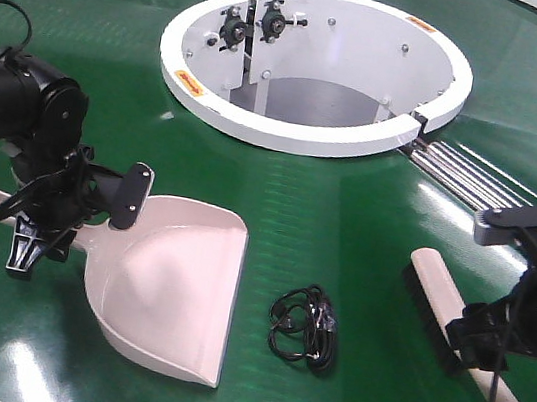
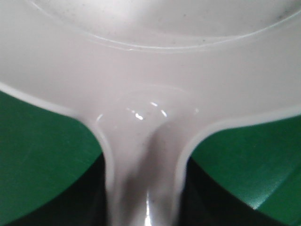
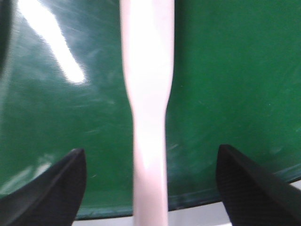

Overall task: Clean and inspect green conveyor with broom and dustpan
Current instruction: 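Grasp the pink hand brush by its handle with the right gripper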

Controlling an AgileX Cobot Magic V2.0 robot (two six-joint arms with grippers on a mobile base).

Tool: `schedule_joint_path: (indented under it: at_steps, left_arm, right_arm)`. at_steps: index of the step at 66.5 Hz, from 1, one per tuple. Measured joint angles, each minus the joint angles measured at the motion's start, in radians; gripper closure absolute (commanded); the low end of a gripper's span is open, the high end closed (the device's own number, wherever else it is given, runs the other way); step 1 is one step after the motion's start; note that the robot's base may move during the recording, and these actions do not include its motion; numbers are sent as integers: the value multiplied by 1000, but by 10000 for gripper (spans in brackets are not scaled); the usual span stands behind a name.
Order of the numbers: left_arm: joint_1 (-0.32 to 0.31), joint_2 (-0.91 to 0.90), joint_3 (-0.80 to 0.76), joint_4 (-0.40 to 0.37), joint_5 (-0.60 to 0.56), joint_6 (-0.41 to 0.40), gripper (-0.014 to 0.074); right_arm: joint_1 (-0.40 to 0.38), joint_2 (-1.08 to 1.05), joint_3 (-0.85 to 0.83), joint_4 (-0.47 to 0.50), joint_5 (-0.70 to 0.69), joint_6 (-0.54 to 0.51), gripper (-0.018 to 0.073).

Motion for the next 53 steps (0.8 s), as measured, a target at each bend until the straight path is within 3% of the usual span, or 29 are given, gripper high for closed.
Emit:
schedule_joint_path:
  at_steps: [33, 53]
  left_arm:
    - [0, 0, 0, 0, 0, 0, 603]
    - [0, 0, 0, 0, 0, 0, 603]
  right_arm:
    - [0, 243, -34, -13, -18, -24, 44]
    - [0, 339, -34, -14, -21, -26, 235]
